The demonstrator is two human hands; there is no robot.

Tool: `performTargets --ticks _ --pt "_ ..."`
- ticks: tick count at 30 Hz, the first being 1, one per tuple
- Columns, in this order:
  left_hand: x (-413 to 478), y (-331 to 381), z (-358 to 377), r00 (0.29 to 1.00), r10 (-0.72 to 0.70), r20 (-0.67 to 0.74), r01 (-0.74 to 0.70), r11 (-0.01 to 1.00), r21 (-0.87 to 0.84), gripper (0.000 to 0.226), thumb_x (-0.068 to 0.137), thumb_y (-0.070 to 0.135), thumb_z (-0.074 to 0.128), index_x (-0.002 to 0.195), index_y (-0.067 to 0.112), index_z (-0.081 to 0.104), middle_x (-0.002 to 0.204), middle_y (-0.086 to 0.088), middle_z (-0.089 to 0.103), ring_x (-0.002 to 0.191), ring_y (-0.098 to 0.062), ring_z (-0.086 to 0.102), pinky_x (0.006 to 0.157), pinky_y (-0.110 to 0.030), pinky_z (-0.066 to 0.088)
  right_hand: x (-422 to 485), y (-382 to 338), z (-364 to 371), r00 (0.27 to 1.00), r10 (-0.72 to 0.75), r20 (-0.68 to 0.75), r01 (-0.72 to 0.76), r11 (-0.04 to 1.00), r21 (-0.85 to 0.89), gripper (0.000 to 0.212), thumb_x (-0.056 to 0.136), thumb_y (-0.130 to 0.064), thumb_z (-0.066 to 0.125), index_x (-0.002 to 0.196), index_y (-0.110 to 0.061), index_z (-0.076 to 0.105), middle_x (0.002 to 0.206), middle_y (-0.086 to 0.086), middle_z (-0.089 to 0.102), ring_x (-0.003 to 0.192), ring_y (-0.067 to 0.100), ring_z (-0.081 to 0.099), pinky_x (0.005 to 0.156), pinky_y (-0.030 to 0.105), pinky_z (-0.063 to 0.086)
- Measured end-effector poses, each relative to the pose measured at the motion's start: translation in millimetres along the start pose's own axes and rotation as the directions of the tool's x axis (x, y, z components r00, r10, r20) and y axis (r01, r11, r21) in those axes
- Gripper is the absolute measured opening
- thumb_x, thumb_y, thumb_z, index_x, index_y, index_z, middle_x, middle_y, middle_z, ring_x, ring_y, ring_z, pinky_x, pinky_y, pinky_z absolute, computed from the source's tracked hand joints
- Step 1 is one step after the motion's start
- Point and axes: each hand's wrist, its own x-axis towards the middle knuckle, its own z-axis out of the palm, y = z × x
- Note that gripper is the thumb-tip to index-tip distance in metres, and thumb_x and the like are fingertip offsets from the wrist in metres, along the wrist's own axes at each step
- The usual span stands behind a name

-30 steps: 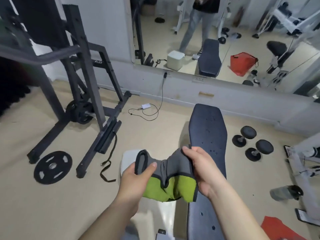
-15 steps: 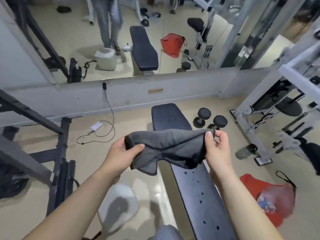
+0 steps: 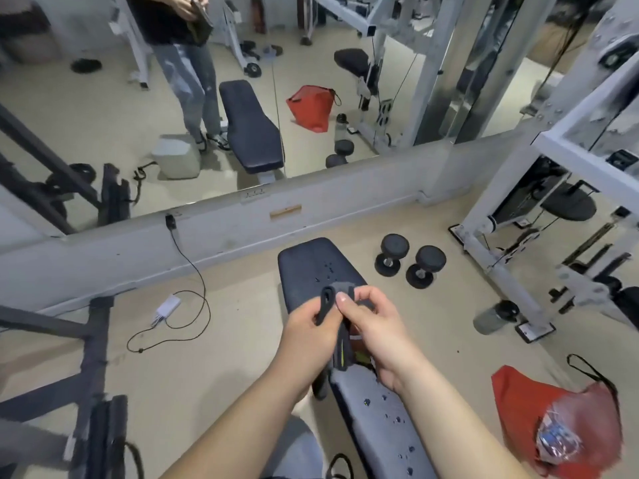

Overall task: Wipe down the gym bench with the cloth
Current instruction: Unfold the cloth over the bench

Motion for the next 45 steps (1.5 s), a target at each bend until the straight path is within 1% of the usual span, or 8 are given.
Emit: performTargets --ticks 4,14,20,27,34,36,39,45 --pt "35.1 12.0 0.2 0.993 -0.084 0.077 0.086 0.996 -0.030 0.022 0.103 0.032 0.057 0.102 0.023 0.077 0.091 0.001 0.081 0.084 -0.014 0.078 0.063 -0.019 0.054 29.3 -22.0 -14.4 0.999 0.015 0.051 -0.016 1.000 0.017 0.015 0.092 -0.027 0.075 0.091 -0.015 0.065 0.080 0.008 0.061 0.058 0.016 0.057 0.050 0.027 0.046" --pt "171.7 19.9 -36.5 0.978 -0.176 0.110 0.177 0.984 0.002 0.015 0.099 0.021 0.065 0.093 0.016 0.077 0.087 -0.002 0.080 0.076 -0.012 0.074 0.067 -0.024 0.054 140.1 -26.1 3.8 0.986 0.161 -0.035 -0.161 0.987 0.006 0.021 0.097 -0.034 0.067 0.116 -0.025 0.072 0.106 0.006 0.069 0.085 0.019 0.067 0.085 0.046 0.060" --pt "293.6 26.5 -90.5 0.896 -0.320 0.306 0.354 0.933 -0.059 0.018 0.100 0.016 0.063 0.110 0.005 0.074 0.094 -0.019 0.079 0.080 -0.027 0.077 0.059 -0.031 0.059 248.8 -13.9 70.5 0.967 0.249 0.053 -0.249 0.968 -0.006 0.073 0.071 -0.029 0.091 0.135 -0.039 0.059 0.131 0.010 0.065 0.111 0.022 0.073 0.086 0.039 0.057" --pt "433.9 -9.2 -111.1 0.750 -0.363 0.553 0.334 0.929 0.157 0.030 0.096 0.034 0.064 0.123 0.025 0.073 0.119 -0.001 0.076 0.109 -0.016 0.072 0.101 -0.039 0.054 375.5 13.7 101.3 0.971 0.153 -0.182 -0.153 0.988 0.015 0.033 0.081 -0.006 0.083 0.109 -0.013 0.067 0.098 0.009 0.078 0.093 0.023 0.076 0.082 0.036 0.060" --pt "520.0 -127.2 -109.7 0.884 -0.257 0.390 0.048 0.881 0.472 0.022 0.090 0.033 0.055 0.091 0.014 0.067 0.079 0.013 0.053 0.073 -0.020 0.052 0.071 -0.025 0.045 472.1 79.1 34.3 0.807 -0.040 -0.589 -0.188 0.928 -0.321 0.013 0.088 -0.014 0.053 0.094 -0.005 0.061 0.079 0.006 0.063 0.075 0.024 0.059 0.066 0.036 0.049" --pt "545.6 -178.0 -104.3 0.921 -0.254 0.296 0.048 0.827 0.560 0.028 0.093 0.026 0.056 0.106 0.002 0.064 0.121 -0.022 0.051 0.075 -0.028 0.057 0.069 -0.028 0.049 498.1 101.9 15.6 0.769 -0.211 -0.604 -0.165 0.847 -0.506 0.011 0.089 -0.020 0.049 0.095 -0.012 0.056 0.084 0.006 0.062 0.078 0.027 0.058 0.071 0.039 0.048" --pt "580.2 -250.7 -89.4 0.949 -0.184 0.256 -0.013 0.788 0.615 0.031 0.096 0.023 0.058 0.122 0.007 0.064 0.122 -0.015 0.063 0.107 -0.028 0.061 0.092 -0.031 0.046 538.8 157.7 -4.0 0.746 -0.414 -0.522 -0.250 0.553 -0.795 0.021 0.090 -0.027 0.045 0.105 -0.016 0.054 0.105 0.012 0.060 0.098 0.036 0.056 0.079 0.046 0.050" --pt "649.5 -384.4 -74.8 0.934 0.115 0.337 -0.355 0.242 0.903 0.040 0.098 0.031 0.045 0.132 0.014 0.058 0.146 -0.012 0.050 0.135 -0.034 0.042 0.115 -0.042 0.033 613.6 296.0 -28.1 0.912 -0.206 -0.356 -0.308 0.234 -0.922 0.047 0.098 -0.032 0.039 0.140 -0.012 0.046 0.167 0.009 0.029 0.153 0.030 0.024 0.114 0.050 0.027"
